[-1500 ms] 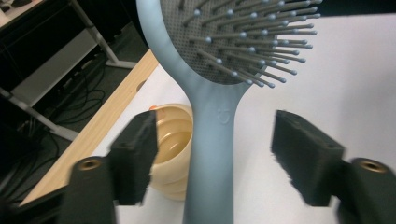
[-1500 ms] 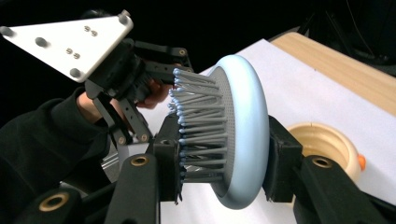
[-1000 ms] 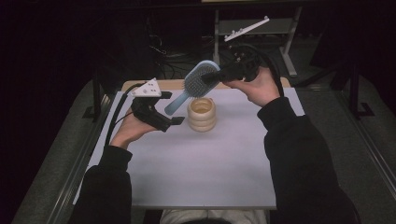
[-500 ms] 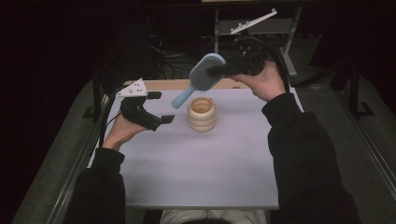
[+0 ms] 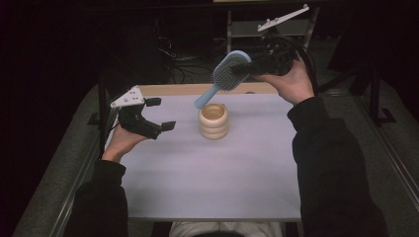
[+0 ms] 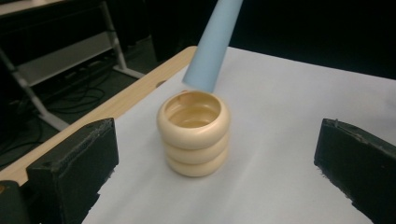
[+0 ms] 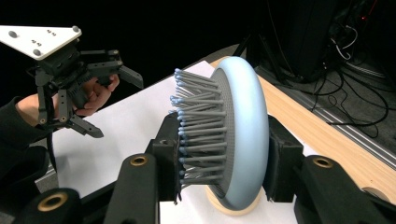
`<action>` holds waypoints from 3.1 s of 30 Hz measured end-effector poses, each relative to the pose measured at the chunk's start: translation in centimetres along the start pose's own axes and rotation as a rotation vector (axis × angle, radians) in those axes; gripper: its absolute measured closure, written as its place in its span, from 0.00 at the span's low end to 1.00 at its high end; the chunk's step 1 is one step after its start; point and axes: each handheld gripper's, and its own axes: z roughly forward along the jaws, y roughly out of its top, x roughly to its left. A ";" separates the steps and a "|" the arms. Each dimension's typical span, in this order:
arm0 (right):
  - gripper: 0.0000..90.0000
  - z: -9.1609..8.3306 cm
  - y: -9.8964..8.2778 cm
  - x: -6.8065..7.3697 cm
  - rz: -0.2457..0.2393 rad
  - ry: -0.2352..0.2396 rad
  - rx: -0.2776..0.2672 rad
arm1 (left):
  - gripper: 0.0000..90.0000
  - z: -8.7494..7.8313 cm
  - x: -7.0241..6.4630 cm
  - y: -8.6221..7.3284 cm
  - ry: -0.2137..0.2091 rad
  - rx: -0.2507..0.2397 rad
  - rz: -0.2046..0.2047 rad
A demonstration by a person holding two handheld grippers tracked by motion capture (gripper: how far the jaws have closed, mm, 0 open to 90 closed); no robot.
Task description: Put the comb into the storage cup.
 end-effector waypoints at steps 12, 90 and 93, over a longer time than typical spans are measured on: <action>0.61 -1.3 -0.4 -1.5 0.029 -0.043 -0.013 | 0.00 -1.6 0.9 -2.1 0.039 -0.021 -0.052; 0.60 11.5 -7.3 -5.8 0.164 -0.046 0.128 | 0.00 -4.6 1.5 -12.2 0.138 -0.094 -0.232; 0.56 11.6 -7.4 -6.1 0.203 -0.042 0.125 | 0.00 -4.7 1.6 -12.2 0.140 -0.095 -0.234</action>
